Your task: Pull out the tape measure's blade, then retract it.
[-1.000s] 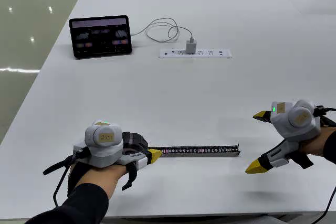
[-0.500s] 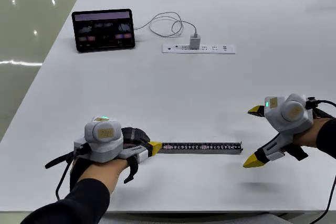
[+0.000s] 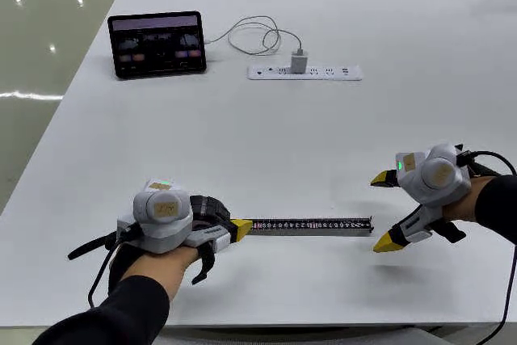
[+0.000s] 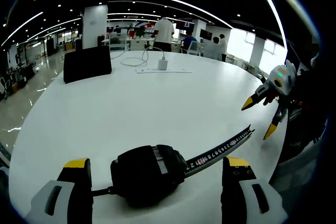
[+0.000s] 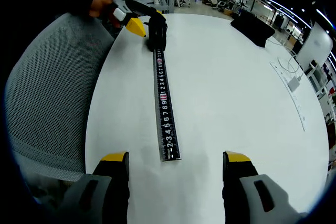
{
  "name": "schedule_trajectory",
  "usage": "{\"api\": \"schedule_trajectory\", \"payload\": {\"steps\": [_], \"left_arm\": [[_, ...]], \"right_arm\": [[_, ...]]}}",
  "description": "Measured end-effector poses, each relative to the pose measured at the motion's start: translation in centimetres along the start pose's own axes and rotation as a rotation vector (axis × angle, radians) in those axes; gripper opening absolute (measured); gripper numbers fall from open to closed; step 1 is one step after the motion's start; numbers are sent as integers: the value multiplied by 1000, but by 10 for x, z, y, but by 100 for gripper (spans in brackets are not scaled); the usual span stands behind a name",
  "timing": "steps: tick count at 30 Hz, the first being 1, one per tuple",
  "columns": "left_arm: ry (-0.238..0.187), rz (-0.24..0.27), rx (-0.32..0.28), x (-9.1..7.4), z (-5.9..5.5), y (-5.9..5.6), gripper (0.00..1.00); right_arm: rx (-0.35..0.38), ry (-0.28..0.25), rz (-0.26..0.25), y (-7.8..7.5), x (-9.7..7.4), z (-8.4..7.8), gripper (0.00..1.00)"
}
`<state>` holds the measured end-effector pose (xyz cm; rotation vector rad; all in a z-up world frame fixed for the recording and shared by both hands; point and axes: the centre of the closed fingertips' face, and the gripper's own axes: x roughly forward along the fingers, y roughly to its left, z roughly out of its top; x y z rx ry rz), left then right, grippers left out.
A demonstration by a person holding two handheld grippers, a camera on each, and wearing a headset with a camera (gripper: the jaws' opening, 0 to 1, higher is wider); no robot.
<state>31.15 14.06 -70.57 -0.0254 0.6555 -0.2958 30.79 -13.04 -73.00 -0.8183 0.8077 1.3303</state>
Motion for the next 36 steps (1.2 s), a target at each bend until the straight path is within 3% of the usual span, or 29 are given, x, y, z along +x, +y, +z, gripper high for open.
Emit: {"api": "schedule_trajectory", "payload": {"steps": [6,36], "left_arm": [[-1,-1,0,0,0,0,100],[3,-10,0,2,-2,-2,100]], "right_arm": [[-33,38,44,6,7,-7,51],[-57,78,105,4,21,-16,17]]}}
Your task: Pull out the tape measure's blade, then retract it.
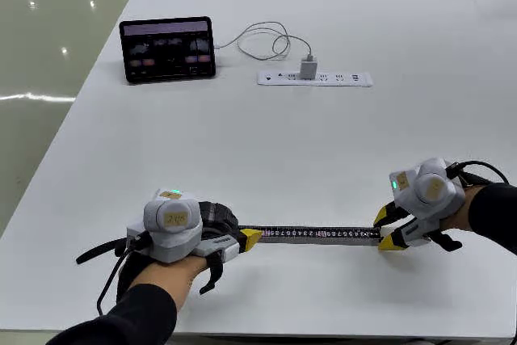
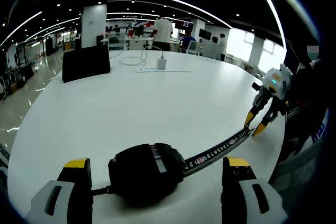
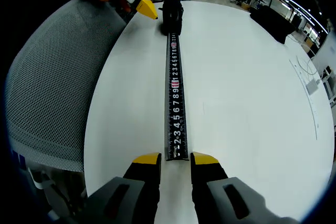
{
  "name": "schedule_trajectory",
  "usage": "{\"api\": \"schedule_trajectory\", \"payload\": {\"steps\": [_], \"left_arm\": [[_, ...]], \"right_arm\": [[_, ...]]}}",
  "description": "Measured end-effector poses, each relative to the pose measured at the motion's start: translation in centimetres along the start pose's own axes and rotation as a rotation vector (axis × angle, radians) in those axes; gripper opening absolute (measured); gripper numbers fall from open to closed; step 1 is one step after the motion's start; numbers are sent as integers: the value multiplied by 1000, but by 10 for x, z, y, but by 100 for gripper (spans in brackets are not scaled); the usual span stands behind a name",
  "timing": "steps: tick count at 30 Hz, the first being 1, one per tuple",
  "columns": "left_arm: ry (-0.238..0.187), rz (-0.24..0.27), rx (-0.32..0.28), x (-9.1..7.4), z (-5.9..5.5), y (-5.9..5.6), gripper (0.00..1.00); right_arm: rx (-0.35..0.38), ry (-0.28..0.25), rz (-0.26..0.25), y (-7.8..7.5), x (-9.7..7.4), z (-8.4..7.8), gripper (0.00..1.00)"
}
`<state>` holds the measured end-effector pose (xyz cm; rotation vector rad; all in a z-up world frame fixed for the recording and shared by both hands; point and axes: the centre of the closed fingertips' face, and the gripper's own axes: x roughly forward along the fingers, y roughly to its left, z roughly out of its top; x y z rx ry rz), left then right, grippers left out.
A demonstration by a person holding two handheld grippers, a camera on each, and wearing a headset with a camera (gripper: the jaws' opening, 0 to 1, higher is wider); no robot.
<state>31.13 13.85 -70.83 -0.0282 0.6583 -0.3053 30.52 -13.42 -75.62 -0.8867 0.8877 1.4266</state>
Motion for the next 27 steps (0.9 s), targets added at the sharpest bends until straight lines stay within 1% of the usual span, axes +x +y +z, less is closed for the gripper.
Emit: {"api": "schedule_trajectory", "payload": {"steps": [9,18,21,27], "left_arm": [[-4,6,-5,0,1,2,100],[-11,10,-10,0,2,3,100],[-10,14,-7,1,2,3,100],[-10,24,-14,3,1,6,99]], "right_arm": [[-13,11,0,0,3,-1,12],[-17,6,0,-1,4,0,12],[-9,5,-3,-1,4,0,12],[15,24,-12,-2,4,-1,11]]}}
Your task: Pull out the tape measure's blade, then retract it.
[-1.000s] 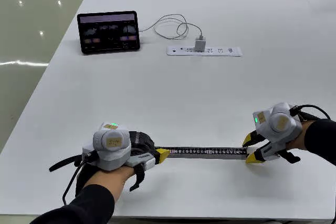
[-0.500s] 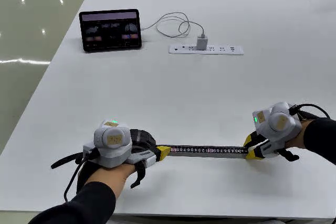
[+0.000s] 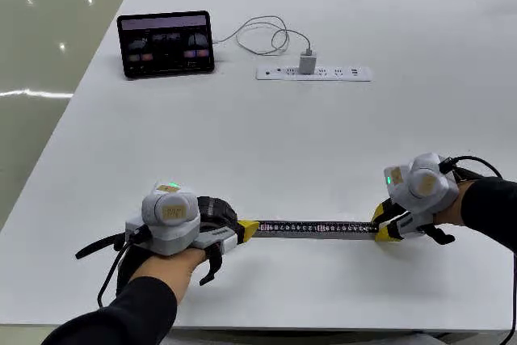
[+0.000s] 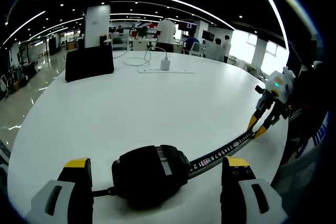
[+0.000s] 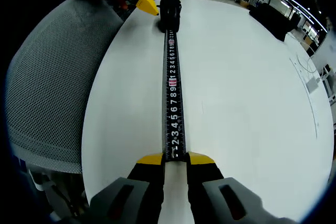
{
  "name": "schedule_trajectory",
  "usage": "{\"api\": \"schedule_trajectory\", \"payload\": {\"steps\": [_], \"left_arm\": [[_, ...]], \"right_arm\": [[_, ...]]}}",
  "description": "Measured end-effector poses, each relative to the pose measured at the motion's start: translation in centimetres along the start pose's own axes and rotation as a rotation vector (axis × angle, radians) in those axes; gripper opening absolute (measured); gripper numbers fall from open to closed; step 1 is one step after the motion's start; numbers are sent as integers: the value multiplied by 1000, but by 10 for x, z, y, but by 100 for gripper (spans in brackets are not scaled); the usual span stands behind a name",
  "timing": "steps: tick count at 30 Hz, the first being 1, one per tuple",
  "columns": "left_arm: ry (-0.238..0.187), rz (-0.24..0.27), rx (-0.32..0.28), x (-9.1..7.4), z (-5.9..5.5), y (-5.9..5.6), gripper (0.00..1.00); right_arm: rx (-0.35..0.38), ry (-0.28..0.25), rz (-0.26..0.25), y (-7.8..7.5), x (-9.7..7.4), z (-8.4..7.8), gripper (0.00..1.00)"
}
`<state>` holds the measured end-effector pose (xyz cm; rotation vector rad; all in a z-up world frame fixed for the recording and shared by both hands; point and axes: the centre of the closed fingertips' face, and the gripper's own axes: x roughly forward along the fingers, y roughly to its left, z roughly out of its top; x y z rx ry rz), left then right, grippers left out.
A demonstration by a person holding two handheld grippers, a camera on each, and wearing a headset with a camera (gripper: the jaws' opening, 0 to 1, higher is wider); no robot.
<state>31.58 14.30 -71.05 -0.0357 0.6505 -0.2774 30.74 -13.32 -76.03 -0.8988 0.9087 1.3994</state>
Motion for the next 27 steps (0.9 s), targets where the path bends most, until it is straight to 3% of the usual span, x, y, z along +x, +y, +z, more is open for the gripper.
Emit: {"api": "schedule_trajectory", "payload": {"steps": [7,15,27], "left_arm": [[9,6,-22,5,-4,1,93],[13,47,-74,13,-8,8,89],[24,56,-115,17,-12,9,83]], "right_arm": [[17,24,-3,-1,0,-1,11],[20,47,-15,-2,1,-1,11],[46,73,5,-3,2,-2,11]]}}
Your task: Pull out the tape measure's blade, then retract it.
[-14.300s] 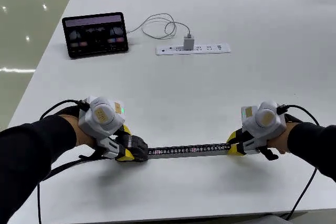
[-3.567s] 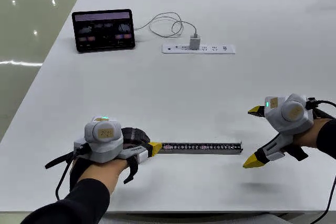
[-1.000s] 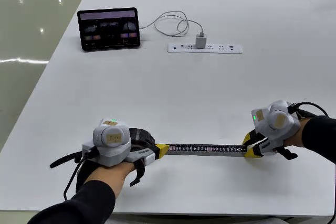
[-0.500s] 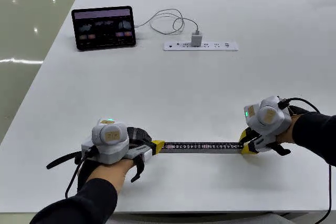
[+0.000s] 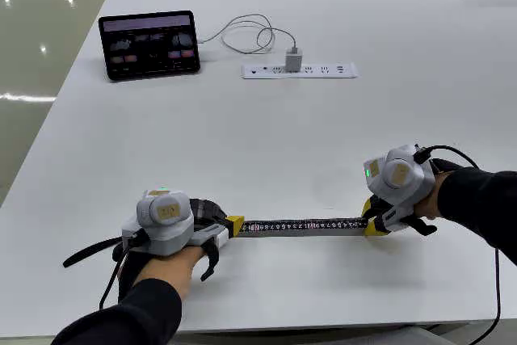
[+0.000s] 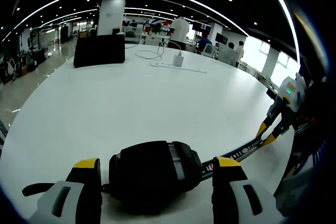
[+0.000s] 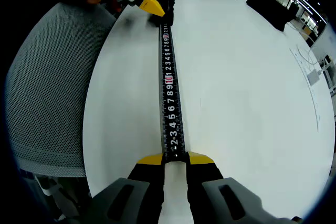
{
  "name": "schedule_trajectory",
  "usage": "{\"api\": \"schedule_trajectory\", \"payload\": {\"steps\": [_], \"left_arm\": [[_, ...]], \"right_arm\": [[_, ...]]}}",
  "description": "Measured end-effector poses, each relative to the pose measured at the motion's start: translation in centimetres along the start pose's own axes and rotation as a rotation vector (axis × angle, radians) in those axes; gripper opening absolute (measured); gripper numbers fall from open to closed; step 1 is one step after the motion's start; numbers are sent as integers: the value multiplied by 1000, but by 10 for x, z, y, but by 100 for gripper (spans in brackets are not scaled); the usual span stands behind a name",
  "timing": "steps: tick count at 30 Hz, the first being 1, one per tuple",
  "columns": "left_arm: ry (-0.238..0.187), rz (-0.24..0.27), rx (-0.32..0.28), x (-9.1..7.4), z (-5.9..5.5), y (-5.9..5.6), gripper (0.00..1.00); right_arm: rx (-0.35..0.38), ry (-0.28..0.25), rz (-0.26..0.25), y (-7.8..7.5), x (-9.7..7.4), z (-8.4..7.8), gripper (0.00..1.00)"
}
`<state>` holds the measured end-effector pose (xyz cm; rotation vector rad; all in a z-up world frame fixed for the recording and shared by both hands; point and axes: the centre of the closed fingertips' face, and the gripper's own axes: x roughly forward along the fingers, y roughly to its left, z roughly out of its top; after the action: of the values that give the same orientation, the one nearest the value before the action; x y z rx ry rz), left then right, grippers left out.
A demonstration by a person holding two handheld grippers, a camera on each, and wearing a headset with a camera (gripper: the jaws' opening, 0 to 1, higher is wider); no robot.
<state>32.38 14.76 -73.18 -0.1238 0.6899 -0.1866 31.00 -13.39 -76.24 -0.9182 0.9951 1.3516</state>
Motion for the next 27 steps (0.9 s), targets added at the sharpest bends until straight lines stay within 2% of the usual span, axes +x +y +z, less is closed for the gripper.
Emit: {"api": "schedule_trajectory", "payload": {"steps": [4,10,15,27], "left_arm": [[2,3,-4,2,-1,0,79],[7,-1,4,2,-2,-2,73],[13,3,-19,2,-3,3,67],[26,-7,-13,1,-4,2,65]], "right_arm": [[17,-1,0,0,0,-1,11],[-6,51,23,0,1,0,10],[-1,56,27,0,0,-1,10],[18,54,34,1,0,0,10]]}}
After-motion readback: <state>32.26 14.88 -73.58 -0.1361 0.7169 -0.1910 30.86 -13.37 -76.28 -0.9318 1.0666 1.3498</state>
